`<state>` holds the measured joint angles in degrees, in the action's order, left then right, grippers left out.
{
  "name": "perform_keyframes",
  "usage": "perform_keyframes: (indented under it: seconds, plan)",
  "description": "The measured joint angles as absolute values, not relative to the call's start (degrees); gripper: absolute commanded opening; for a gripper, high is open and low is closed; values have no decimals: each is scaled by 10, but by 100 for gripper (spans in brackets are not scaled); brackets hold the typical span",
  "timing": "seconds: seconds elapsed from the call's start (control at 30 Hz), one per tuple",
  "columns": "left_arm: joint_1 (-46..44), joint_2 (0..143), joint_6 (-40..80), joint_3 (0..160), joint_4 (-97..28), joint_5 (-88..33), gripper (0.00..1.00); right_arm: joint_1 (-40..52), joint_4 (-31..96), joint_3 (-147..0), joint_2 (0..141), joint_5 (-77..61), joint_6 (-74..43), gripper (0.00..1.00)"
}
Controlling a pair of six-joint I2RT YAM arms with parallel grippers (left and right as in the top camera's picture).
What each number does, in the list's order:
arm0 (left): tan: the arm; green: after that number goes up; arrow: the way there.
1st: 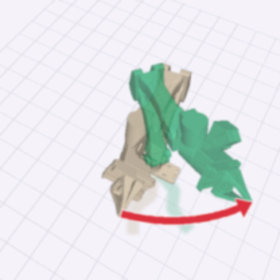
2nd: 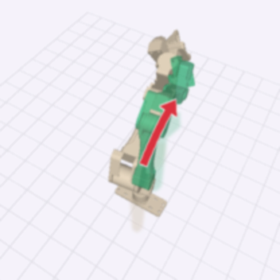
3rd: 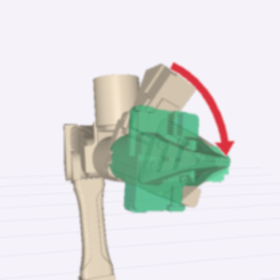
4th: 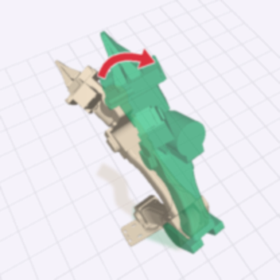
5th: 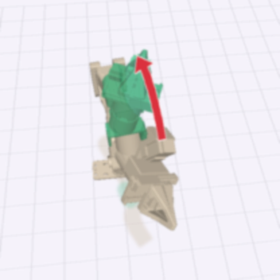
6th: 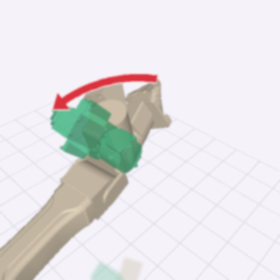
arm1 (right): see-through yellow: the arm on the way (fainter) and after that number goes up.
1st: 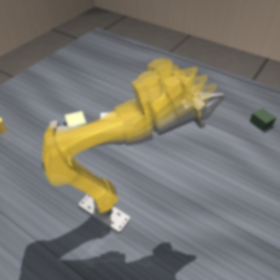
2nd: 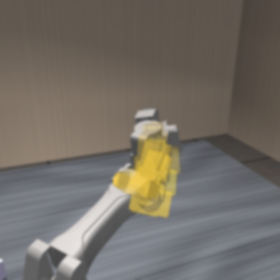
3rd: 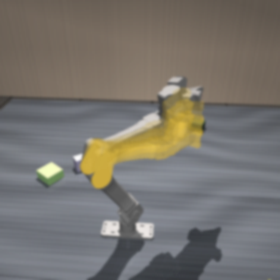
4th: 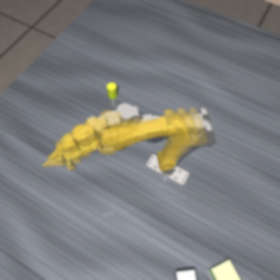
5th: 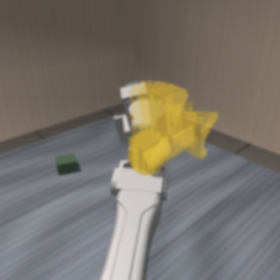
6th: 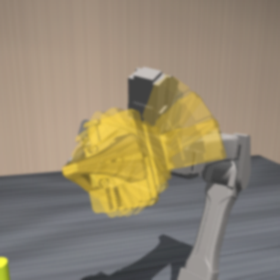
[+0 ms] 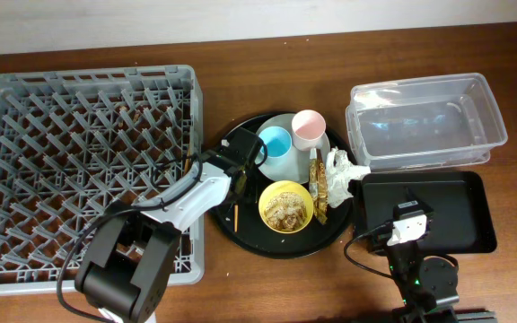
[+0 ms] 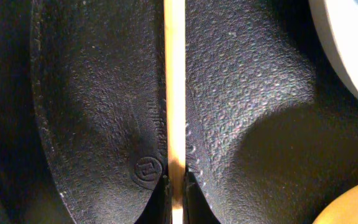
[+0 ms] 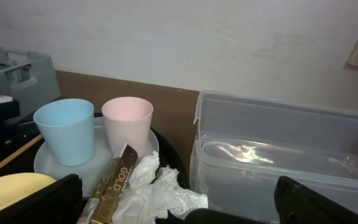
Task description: Sort waste into correct bins and load items into the dishwasher rack
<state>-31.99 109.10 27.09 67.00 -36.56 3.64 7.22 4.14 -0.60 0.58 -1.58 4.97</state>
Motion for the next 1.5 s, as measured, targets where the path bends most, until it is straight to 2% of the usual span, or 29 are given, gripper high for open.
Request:
perform_keyframes:
  seconds: [0.17, 0.43, 0.53, 0.83, 1.1, 1.5]
  plan:
    - [-320, 1081, 271, 687, -415, 48, 0, 72, 42, -6, 6, -16, 50, 99]
    - [-310, 841, 261, 737, -491, 154, 0, 72, 41, -6, 6, -16, 50, 98]
    - [-283, 799, 234, 738, -504, 175, 0, 72, 41, -6, 6, -16, 50, 99]
    - [-178, 852, 207, 738, -534, 185, 0, 72, 41, -6, 6, -16, 49, 98]
    - [-160, 975, 190, 738, -533, 184, 0, 72, 41, -6, 6, -16, 50, 99]
    - [-141, 989, 190, 738, -531, 184, 0, 72, 41, -6, 6, -16, 50, 99]
